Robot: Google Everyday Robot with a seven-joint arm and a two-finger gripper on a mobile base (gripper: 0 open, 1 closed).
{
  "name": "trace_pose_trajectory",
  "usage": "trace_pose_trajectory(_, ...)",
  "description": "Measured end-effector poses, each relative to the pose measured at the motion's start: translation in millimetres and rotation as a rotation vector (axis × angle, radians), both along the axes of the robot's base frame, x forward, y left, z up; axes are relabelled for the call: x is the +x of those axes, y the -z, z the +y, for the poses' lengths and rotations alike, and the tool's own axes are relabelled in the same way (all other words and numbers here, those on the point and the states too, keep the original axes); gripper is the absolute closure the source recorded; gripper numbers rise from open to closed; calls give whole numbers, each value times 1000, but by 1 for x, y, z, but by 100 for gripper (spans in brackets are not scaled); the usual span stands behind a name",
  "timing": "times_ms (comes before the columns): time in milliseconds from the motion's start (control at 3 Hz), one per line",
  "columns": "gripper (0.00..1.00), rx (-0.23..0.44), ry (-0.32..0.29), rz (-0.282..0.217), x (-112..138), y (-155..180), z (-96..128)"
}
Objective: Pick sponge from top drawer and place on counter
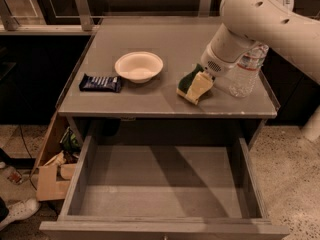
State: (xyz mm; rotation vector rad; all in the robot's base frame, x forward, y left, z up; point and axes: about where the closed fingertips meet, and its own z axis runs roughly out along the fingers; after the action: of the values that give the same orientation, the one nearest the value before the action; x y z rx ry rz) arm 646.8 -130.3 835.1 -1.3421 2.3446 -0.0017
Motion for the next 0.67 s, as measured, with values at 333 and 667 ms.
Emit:
trace_pose_trajectory(333, 4, 0, 0, 0, 0, 0, 0)
trace_pose_trajectory(667, 0, 0, 0, 0, 0, 0, 0)
